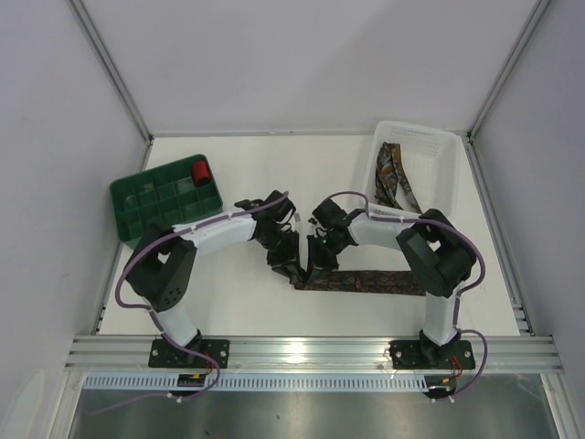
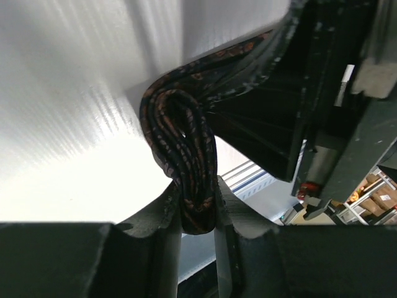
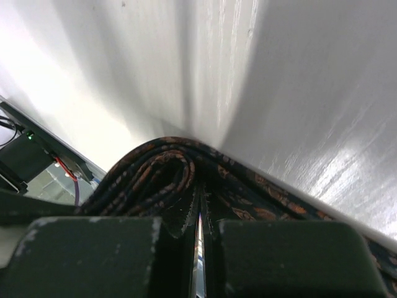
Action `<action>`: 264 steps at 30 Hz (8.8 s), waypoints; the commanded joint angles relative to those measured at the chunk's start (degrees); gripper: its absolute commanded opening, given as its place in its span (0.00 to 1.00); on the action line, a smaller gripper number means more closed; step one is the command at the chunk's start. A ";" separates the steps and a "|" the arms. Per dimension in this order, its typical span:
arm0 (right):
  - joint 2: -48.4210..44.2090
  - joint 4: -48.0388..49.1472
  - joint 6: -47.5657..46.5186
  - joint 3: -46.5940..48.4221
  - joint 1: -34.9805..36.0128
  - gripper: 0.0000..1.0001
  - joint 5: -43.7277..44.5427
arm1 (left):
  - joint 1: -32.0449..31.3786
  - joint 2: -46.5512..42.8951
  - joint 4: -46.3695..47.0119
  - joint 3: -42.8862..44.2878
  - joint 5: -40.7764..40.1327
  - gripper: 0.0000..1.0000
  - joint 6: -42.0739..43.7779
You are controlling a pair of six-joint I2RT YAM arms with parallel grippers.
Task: Roll the ties
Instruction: Roll the tie
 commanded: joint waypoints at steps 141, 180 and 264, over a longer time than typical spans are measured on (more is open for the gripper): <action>0.36 -0.77 -0.68 3.20 -1.88 0.05 -0.48 | 0.10 0.03 0.02 6.17 0.23 0.05 -0.16; -9.47 -6.12 -2.78 -2.77 -5.92 0.05 4.44 | -5.35 13.12 -0.07 14.87 1.28 0.04 -1.57; -8.78 -5.60 -7.09 -6.99 -10.32 0.06 1.98 | 0.18 9.34 23.84 -4.03 13.85 0.45 -12.21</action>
